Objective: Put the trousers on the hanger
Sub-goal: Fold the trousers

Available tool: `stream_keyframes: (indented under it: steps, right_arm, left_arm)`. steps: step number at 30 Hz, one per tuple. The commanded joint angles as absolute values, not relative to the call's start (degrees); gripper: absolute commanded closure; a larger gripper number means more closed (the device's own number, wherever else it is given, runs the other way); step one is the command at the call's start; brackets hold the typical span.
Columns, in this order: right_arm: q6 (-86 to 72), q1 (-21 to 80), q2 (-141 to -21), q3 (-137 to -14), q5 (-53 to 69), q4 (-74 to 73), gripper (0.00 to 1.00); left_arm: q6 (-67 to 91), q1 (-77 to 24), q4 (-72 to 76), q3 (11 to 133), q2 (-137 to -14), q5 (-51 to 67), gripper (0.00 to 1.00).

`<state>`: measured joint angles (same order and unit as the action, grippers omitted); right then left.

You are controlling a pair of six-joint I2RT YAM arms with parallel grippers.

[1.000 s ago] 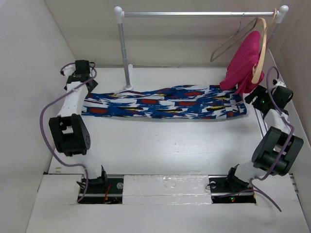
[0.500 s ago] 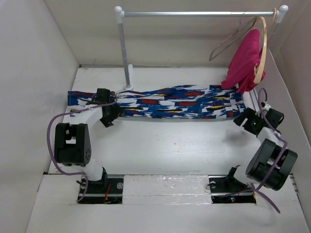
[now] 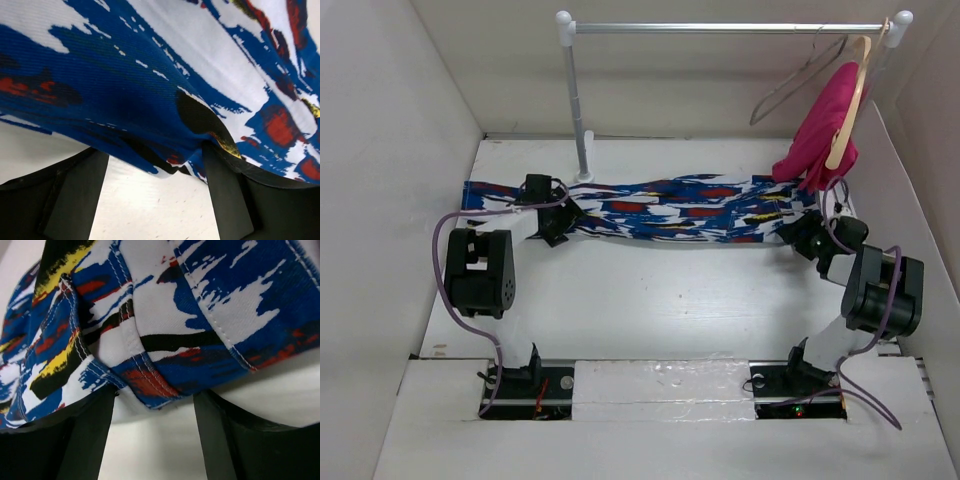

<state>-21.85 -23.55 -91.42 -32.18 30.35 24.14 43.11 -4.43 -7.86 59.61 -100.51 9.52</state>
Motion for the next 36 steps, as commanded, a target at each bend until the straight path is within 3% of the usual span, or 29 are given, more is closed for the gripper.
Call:
stream_keyframes:
  steps: [1, 2, 3, 5, 6, 7, 10, 11, 20, 25, 29, 30, 31, 32, 34, 36]
  right_arm:
    - [-31.71, -20.22, -96.76, -31.03, 24.19, 35.40, 0.41]
    - [-32.42, -20.21, -96.77, -31.03, 24.17, 36.72, 0.41]
    - [-32.95, -19.43, -97.20, -30.85, 23.73, 37.26, 0.63]
    - [-33.57, -18.63, -96.86, -30.50, 22.68, 37.27, 0.75]
    - [-32.97, -18.11, -96.51, -30.41, 22.50, 36.92, 0.91]
    - [-32.61, -18.11, -95.02, -30.24, 22.67, 35.87, 0.97]
    - [-28.40, -18.11, -88.90, -29.36, 23.47, 29.38, 1.00]
    - [-26.74, -18.11, -86.77, -29.36, 23.47, 23.26, 1.00]
    - [-0.90, -29.95, -65.14, -26.81, 24.43, -15.06, 1.00]
    - [12.55, -46.91, -56.00, -27.15, 26.80, -28.98, 1.00]
    - [15.29, -48.96, -54.05, -30.57, 31.29, -38.73, 1.00]
    - [15.73, -48.96, -53.79, -31.37, 30.68, -39.89, 1.00]
    - [16.17, -48.96, -53.88, -31.64, 30.67, -40.51, 1.00]
    - [16.52, -48.96, -54.40, -31.81, 31.63, -40.00, 0.97]
    - [16.79, -48.26, -55.97, -31.64, 34.44, -38.59, 0.62]
    - [16.08, -46.68, -57.47, -33.47, 33.93, -35.51, 0.41]
  left_arm:
    - [45.61, -4.57, -6.33, 60.03, -103.53, 7.40, 0.32]
    - [45.79, -4.57, -6.33, 60.03, -103.54, 7.38, 0.32]
    - [46.05, -4.57, -6.42, 60.46, -103.80, 6.77, 0.34]
    - [46.32, -4.57, -6.85, 61.43, -104.06, 3.70, 0.46]
    - [46.41, -4.57, -7.81, 62.83, -104.50, 2.73, 0.56]
    - [46.49, -4.57, -8.78, 63.71, -104.85, 0.81, 0.75]
    - [44.83, -4.57, -12.38, 66.35, -105.47, -3.32, 0.98]
    - [44.22, -4.57, -13.26, 66.71, -105.64, -4.38, 1.00]
    - [36.92, -4.04, -20.56, 60.57, -99.68, -11.07, 1.00]
    - [36.21, -4.04, -23.73, 53.45, -93.79, -7.66, 1.00]
    - [34.98, -4.04, -26.63, 49.05, -87.64, -3.53, 1.00]
    - [34.11, -4.04, -27.33, 47.56, -85.10, -2.56, 0.95]
    - [33.58, -4.04, -27.86, 46.94, -84.12, -1.07, 0.79]
    - [33.14, -3.43, -28.56, 46.59, -83.15, -0.36, 0.68]
    - [31.30, -2.82, -28.91, 46.67, -81.22, 1.56, 0.44]
    - [30.06, -2.81, -28.74, 49.38, -81.03, 1.15, 0.38]
